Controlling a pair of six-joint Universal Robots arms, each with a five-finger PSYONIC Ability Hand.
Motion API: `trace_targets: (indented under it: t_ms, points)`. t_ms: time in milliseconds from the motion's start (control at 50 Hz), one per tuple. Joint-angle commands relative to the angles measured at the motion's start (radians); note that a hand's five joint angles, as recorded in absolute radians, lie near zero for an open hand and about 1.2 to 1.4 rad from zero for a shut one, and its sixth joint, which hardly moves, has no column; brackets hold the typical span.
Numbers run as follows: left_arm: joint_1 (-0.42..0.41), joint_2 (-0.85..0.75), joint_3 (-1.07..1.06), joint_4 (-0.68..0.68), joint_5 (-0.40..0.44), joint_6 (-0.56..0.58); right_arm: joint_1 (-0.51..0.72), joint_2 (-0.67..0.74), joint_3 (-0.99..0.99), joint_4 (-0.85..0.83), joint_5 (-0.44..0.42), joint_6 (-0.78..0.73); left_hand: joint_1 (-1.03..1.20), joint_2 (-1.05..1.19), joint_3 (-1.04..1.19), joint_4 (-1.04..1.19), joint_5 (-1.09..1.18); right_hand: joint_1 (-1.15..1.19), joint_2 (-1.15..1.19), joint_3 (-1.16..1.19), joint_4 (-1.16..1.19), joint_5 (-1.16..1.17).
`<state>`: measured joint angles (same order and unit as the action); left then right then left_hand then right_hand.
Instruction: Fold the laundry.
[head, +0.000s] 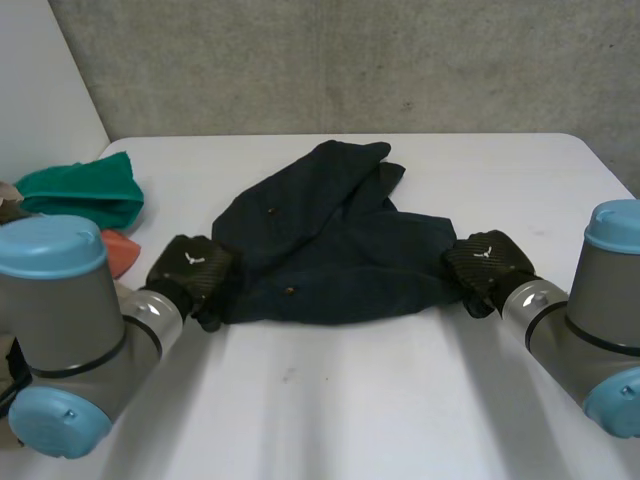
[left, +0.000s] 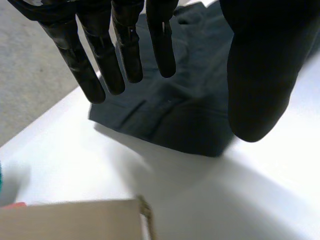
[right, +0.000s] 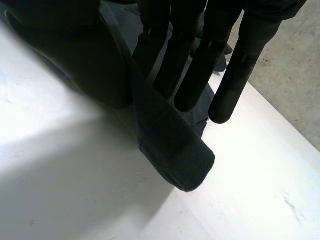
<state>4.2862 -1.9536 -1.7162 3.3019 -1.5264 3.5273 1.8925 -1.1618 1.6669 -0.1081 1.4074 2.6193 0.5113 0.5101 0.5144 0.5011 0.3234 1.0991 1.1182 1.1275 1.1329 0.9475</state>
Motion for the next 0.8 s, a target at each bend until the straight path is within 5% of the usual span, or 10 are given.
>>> trace_targets:
  t_ms: [20,120,180,220,240,560,660,800]
  points:
    - [-0.023,-0.094,0.013,0.079,-0.02,0.016,0.003,-0.012,0.005,0.036,-0.019,0.021,0.04,0.041,0.037,0.05,0.053,0.168,0.148,0.139,0.134,0.145]
    - [-0.022,-0.171,0.053,0.148,-0.067,0.016,0.008,-0.012,0.022,0.019,-0.016,0.019,0.128,0.129,0.124,0.138,0.141,-0.146,-0.165,-0.174,-0.179,-0.168]
    - [-0.019,-0.195,0.073,0.182,-0.095,0.015,0.008,-0.016,0.034,-0.001,-0.008,0.021,0.441,0.442,0.438,0.451,0.454,-0.51,-0.529,-0.538,-0.544,-0.533]
    - [-0.016,-0.197,0.086,0.202,-0.112,0.016,0.005,-0.028,0.042,-0.018,0.001,0.024,0.883,0.884,0.879,0.893,0.896,-0.817,-0.836,-0.846,-0.851,-0.84]
    - [-0.016,-0.194,0.09,0.209,-0.118,0.015,0.003,-0.035,0.043,-0.022,0.004,0.024,0.885,0.886,0.882,0.895,0.898,-0.925,-0.944,-0.953,-0.958,-0.948]
    - [0.004,0.015,0.455,0.401,-0.137,0.078,-0.055,-0.183,0.039,-0.038,0.002,0.11,0.885,0.886,0.882,0.895,0.898,-0.925,-0.944,-0.953,-0.958,-0.948]
    - [-0.084,0.016,0.578,0.371,-0.066,0.004,-0.089,-0.219,0.039,-0.041,0.005,0.145,0.885,0.886,0.882,0.895,0.898,-0.925,-0.944,-0.953,-0.958,-0.948]
    - [-0.298,-0.111,0.561,0.269,0.136,-0.1,-0.17,-0.226,0.042,-0.044,0.005,0.182,0.885,0.886,0.882,0.895,0.898,-0.925,-0.944,-0.953,-0.958,-0.948]
